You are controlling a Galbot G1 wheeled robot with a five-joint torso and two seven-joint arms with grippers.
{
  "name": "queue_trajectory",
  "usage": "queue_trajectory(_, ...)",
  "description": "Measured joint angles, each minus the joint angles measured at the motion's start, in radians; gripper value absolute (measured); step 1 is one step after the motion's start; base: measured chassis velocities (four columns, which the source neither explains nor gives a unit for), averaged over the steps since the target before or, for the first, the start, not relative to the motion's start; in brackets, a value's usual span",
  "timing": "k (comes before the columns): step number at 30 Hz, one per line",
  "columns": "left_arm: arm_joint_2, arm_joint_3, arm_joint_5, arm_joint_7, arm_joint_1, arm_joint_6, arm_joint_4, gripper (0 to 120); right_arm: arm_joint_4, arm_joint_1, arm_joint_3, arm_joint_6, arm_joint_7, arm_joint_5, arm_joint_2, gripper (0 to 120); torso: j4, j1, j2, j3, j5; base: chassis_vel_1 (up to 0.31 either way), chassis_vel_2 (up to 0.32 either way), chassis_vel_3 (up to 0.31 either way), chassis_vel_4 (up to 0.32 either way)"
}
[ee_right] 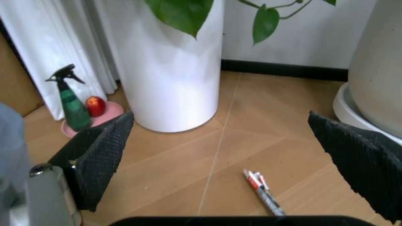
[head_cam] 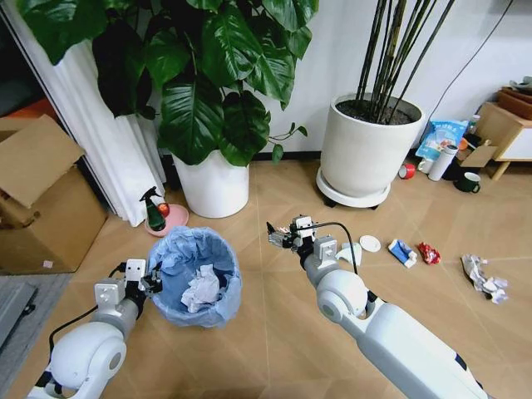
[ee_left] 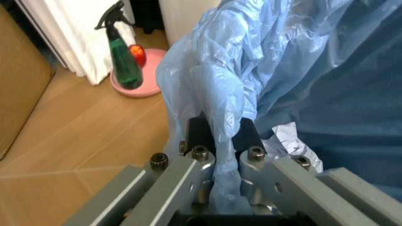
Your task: Pick up the trash bin and place the garbage on the floor into it.
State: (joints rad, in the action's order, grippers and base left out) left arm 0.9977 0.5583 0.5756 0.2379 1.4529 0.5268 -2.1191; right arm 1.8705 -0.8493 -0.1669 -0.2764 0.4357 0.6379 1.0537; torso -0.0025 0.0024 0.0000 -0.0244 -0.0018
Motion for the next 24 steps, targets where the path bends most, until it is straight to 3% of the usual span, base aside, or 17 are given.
queue_trajectory(24, 0.018, 0.0, -0.016, 0.001, 0.016, -0.004, -0.02, 0, 0.024, -0.097, 0.077, 0.007, -0.033, -0.024, -0.05, 100, -0.0003, 0.0, 0.0, 0.0, -0.0004, -0.227, 0.111, 0.22, -0.112)
